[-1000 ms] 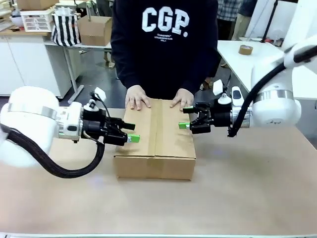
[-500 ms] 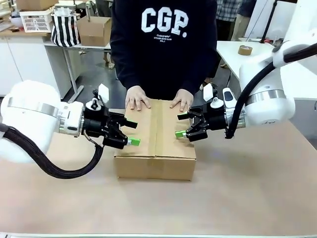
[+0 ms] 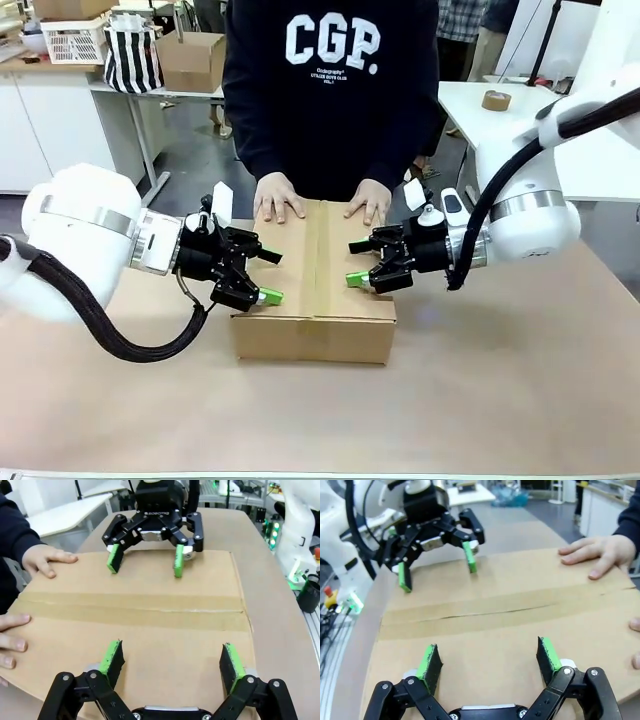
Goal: Pack the gift set into the box.
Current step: Press and hold the closed box until the human finishes sealing it.
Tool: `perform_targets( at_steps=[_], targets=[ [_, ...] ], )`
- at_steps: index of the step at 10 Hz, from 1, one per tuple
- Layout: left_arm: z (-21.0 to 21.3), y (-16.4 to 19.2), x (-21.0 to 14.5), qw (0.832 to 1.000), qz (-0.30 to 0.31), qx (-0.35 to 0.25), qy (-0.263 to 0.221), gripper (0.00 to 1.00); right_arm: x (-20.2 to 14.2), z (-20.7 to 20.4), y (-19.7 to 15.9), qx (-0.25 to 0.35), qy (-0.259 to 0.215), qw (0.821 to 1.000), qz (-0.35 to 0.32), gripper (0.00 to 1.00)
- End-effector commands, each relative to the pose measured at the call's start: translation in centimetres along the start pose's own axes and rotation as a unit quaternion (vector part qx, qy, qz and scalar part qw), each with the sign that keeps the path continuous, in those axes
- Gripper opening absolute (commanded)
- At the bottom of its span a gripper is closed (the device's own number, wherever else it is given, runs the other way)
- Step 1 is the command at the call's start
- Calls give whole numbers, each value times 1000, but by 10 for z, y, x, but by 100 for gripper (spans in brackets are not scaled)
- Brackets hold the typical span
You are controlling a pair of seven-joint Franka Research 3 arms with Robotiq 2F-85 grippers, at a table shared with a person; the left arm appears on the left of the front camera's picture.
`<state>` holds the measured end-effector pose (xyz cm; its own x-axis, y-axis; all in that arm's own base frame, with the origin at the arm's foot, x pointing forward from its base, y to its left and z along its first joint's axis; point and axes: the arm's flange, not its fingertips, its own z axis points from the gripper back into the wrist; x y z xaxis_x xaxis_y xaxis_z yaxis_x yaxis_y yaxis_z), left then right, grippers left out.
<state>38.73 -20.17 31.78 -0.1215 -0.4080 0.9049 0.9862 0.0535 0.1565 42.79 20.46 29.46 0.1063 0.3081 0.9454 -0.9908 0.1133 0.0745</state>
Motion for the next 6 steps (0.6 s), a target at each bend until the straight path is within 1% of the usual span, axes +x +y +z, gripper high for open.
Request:
perform_targets(
  at_steps=[1,2,3,4,6],
  targets=[
    [-4,4,-15,1000,7,24,0,100,-5,-6,-6,55,13,998,-21,100],
    [-4,7,-18,1000,19,21,-6,100,-7,-7,-7,60,21,998,-27,100],
    [-5,8,-21,999,30,11,-15,100,-10,-8,-7,58,40,997,-31,100],
    [-9,9,-23,999,33,4,-9,100,-11,-9,-7,60,41,997,-29,100],
    [-14,6,-23,999,31,-25,-8,100,-13,-9,-10,36,58,998,-19,100]
  ],
)
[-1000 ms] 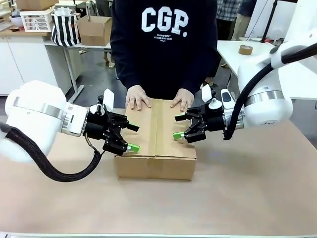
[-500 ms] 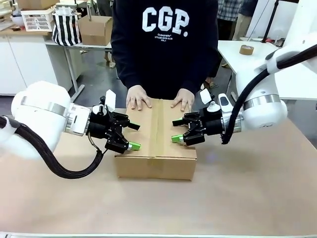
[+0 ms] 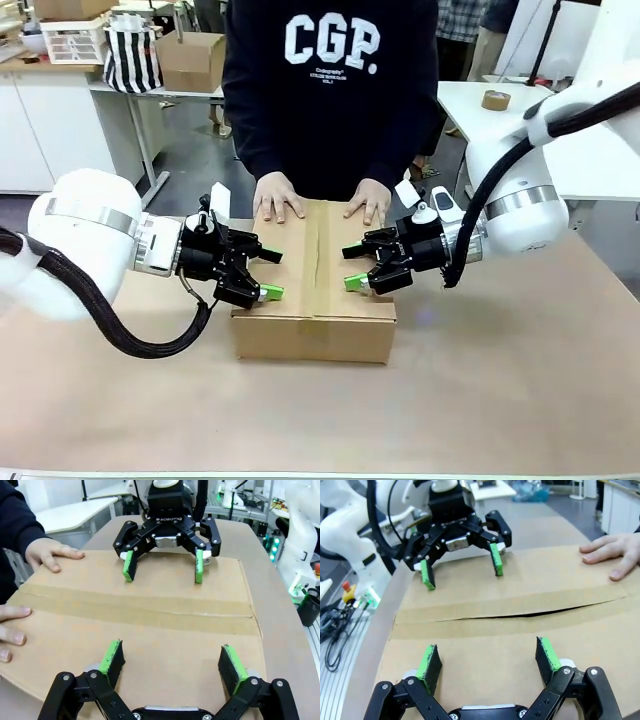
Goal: Pack the gift set into the box.
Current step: Press and hold the closed box until the human finishes sealing it.
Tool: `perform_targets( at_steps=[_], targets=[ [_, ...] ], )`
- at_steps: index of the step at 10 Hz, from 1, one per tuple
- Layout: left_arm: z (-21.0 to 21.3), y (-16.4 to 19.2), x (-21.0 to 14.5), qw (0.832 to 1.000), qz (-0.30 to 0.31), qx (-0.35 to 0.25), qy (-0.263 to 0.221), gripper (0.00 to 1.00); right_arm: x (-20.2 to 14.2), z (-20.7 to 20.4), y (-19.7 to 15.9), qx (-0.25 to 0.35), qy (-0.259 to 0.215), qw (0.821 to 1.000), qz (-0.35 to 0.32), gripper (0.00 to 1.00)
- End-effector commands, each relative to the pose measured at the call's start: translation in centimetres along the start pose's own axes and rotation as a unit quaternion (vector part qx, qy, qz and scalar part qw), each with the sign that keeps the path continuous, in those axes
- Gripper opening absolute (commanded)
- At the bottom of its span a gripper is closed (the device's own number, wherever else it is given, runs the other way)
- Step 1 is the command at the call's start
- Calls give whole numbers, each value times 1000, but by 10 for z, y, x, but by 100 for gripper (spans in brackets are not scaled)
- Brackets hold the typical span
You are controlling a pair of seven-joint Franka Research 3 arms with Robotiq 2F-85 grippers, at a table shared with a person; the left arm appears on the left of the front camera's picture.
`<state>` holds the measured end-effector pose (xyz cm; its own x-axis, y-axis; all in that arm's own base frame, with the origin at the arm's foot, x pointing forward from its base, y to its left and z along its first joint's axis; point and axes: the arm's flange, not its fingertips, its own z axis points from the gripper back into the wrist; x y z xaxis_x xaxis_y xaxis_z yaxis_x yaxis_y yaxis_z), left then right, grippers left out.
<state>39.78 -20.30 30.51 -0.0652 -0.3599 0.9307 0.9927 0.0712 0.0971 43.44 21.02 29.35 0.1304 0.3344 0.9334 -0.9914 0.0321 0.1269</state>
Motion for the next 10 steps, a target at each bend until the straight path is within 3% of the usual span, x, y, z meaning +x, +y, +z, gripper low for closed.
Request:
perform_targets(
  at_steps=[1,2,10],
  targets=[
    [-8,-3,-12,999,-1,-44,22,100,0,0,1,2,-4,1000,-1,100],
    [0,0,0,1000,0,0,0,100,0,0,1,2,-4,1000,-1,100],
    [0,0,0,1000,0,0,0,100,0,0,1,2,-4,1000,-1,100]
  ],
)
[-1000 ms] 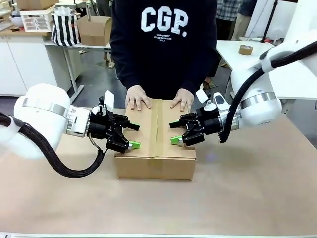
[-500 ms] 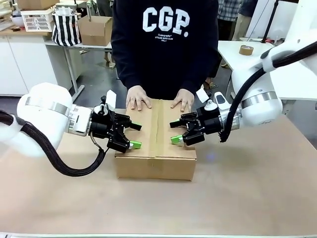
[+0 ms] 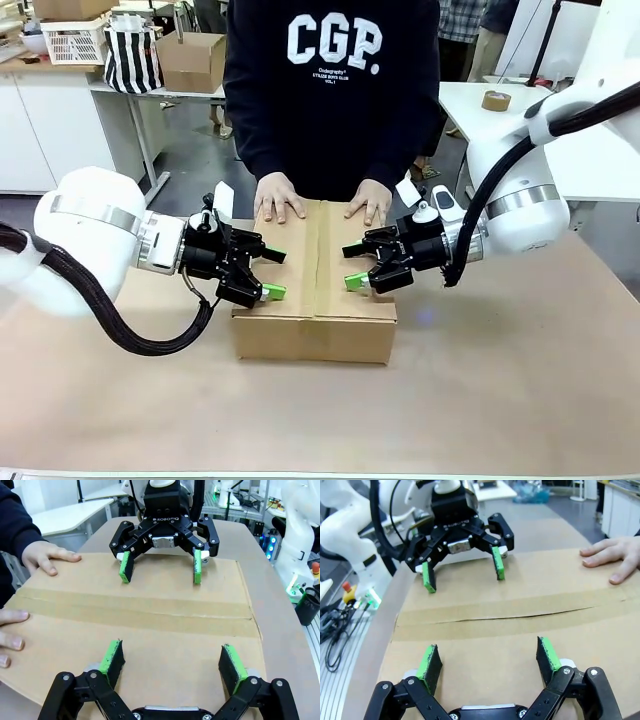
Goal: Pack the gift set into the box.
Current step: Press and hold the closed box until the human finishes sealing it.
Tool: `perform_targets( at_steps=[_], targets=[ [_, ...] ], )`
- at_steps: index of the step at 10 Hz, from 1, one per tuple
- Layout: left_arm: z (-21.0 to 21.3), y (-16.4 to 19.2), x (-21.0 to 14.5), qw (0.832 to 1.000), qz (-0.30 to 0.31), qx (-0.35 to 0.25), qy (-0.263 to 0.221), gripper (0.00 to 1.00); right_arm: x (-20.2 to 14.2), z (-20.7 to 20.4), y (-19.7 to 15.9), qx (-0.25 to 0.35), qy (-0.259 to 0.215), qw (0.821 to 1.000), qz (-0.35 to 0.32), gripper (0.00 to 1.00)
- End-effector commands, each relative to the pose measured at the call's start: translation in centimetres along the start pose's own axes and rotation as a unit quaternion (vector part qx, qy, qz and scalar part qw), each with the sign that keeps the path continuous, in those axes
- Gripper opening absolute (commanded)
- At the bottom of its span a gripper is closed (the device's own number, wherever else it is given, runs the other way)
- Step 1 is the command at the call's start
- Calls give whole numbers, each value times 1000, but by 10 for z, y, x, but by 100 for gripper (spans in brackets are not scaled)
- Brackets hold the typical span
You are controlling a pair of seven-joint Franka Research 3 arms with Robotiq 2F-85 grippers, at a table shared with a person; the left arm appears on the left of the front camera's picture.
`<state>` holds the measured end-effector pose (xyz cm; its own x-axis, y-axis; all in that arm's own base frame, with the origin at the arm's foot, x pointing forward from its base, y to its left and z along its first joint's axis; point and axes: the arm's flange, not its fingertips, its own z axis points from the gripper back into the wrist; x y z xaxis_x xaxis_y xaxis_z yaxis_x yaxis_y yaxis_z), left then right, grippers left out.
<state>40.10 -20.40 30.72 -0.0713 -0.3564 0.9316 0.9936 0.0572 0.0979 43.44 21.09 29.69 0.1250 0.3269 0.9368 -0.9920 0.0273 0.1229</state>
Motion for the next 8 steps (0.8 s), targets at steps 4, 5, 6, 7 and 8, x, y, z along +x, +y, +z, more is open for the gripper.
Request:
perform_targets(
  at_steps=[4,5,6,7,8],
  targets=[
    [0,-3,-2,1000,3,6,2,100,-3,0,0,1,0,1000,-4,100],
    [0,-3,-2,1000,3,6,2,100,-3,0,0,1,0,1000,-4,100],
    [0,-3,-2,1000,3,6,2,100,-3,0,0,1,0,1000,-4,100],
    [0,-3,-2,1000,3,6,2,100,-3,0,0,1,0,1000,-4,100],
    [0,-3,-2,1000,3,6,2,100,-3,0,0,1,0,1000,-4,100]
  ],
)
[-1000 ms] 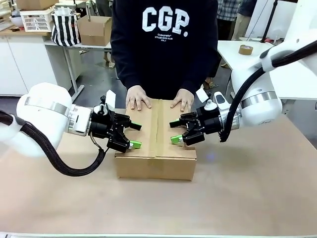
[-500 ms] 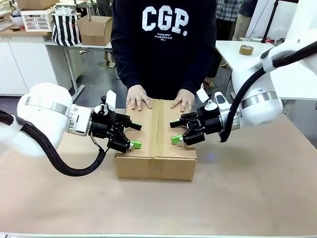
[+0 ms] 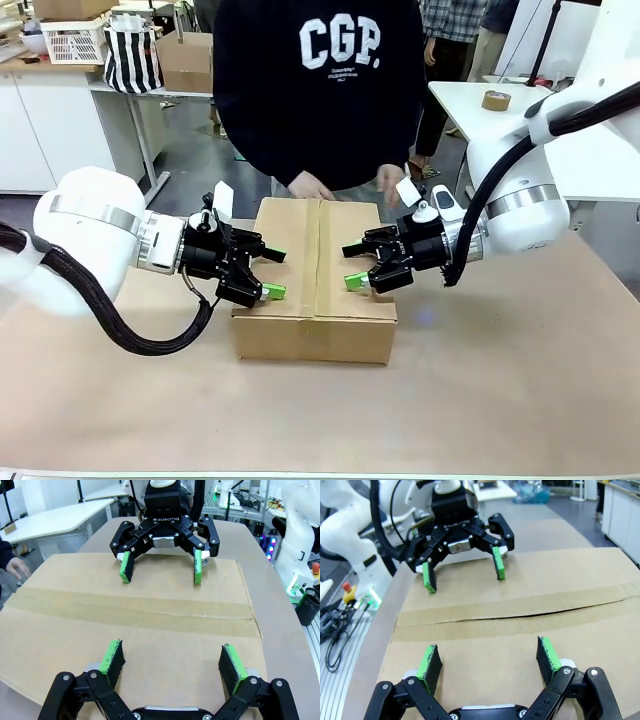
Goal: Pack the gift set into the box.
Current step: Press and hold the closed box until the human finishes sealing it.
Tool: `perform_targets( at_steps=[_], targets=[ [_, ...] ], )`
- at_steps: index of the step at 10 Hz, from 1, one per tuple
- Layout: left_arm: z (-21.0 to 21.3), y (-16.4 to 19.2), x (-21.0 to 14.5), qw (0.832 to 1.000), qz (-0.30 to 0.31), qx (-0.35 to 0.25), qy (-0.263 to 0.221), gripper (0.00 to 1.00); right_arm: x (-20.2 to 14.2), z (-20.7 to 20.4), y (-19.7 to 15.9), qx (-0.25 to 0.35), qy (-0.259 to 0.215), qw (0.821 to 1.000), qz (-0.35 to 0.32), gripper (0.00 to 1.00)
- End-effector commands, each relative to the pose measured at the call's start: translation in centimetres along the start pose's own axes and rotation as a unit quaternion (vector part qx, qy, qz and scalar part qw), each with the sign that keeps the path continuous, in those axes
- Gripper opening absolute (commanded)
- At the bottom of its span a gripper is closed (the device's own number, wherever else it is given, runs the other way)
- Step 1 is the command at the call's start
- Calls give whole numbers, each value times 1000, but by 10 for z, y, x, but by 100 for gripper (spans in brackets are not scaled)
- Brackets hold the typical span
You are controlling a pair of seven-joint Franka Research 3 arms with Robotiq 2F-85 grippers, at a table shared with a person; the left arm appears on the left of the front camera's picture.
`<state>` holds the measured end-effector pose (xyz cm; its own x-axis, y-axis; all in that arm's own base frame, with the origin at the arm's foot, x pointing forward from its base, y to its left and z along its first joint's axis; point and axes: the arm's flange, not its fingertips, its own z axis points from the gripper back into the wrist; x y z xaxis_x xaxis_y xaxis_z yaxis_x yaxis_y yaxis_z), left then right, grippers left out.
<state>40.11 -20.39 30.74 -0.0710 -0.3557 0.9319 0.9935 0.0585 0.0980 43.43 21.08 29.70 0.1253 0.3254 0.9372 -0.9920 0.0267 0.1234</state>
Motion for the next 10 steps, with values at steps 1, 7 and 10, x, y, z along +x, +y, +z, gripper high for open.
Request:
perform_targets(
  at_steps=[1,7,10],
  targets=[
    [0,-3,-2,1000,3,6,2,100,-3,0,0,0,1,1000,-4,100],
    [0,-3,-2,1000,3,6,2,100,-3,0,0,0,1,1000,-4,100],
    [0,-3,-2,1000,3,6,2,100,-3,0,0,0,1,1000,-4,100]
  ],
)
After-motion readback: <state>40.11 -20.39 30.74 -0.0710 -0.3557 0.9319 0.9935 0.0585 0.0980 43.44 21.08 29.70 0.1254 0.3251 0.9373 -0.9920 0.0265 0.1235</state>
